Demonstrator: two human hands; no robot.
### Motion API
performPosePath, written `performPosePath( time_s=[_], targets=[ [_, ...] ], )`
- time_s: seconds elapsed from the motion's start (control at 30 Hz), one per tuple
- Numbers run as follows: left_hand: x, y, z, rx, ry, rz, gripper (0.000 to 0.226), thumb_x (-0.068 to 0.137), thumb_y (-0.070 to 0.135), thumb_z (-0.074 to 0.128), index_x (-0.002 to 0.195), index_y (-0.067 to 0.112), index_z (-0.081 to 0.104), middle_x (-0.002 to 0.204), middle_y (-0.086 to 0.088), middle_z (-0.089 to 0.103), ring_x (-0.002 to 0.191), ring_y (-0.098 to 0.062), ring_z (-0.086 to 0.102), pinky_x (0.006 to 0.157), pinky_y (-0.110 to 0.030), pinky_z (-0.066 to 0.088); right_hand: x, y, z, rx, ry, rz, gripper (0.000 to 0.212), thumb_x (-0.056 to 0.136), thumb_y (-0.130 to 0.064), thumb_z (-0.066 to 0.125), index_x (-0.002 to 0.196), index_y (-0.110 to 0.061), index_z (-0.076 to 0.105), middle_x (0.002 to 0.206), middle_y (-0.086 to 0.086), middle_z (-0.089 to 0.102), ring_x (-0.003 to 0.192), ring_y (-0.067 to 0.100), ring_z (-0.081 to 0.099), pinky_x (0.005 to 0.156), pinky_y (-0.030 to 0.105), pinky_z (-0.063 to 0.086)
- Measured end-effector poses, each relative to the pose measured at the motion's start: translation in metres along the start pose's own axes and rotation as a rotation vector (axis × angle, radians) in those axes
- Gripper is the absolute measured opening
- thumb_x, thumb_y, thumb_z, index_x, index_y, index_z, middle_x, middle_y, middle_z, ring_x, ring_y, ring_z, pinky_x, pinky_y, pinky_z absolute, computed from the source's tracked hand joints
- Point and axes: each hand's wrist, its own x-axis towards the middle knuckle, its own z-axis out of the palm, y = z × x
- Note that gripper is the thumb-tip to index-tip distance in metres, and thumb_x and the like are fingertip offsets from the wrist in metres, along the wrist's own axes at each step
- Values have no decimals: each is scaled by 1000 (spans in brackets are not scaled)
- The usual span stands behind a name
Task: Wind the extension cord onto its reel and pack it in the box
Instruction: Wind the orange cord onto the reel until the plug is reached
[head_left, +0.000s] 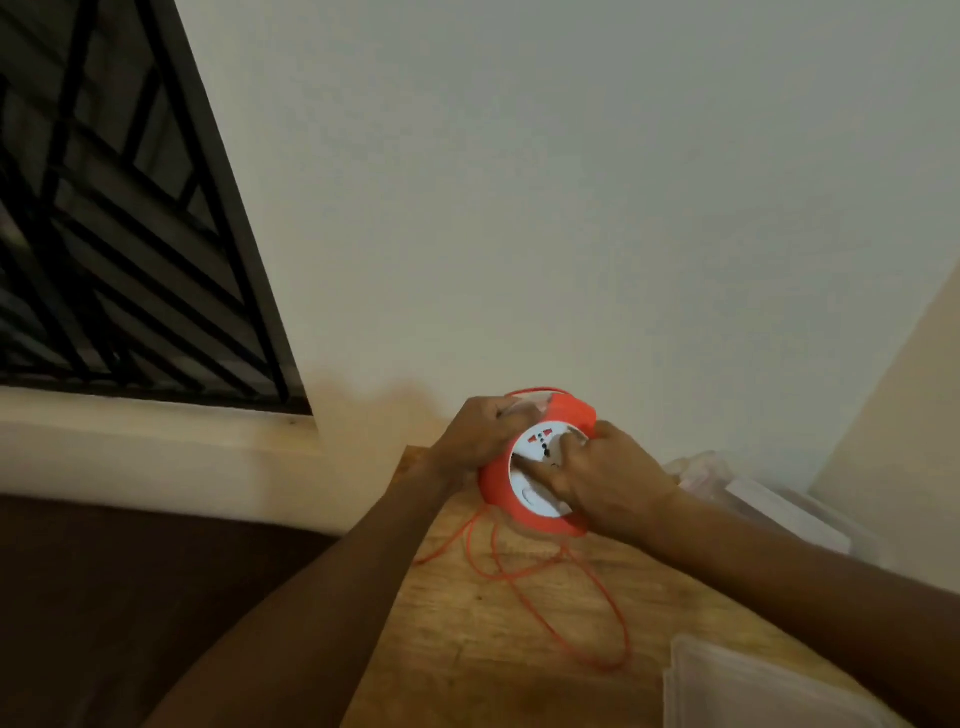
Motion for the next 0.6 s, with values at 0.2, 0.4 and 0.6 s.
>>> performPosePath(
  time_s=[0.2,0.4,0.6],
  targets=[
    [-5,-3,12,-102,127,9,60,85,59,70,90,-1,73,91,-20,77,72,-16,69,68,-34,58,7,-16,20,489,-25,619,67,80,-58,55,139,-27,44,103,2,72,85,28,69,65,33,46],
    [-11,-22,17,-178,121,-69,35,91,45,76,68,19,77,75,-1,78,63,-13,72,58,-29,58,5,-31,33,1693,-114,1190,58,88,-35,65,142,-21,47,130,3,61,99,21,67,67,31,57],
    [-15,-25,6,-247,-13,-157,74,86,55,76,90,-16,58,80,-20,65,71,-31,62,70,-44,54,-24,-33,31,706,-52,568,51,80,-32,67,127,-19,53,95,-1,72,79,21,68,61,34,55]
  ],
)
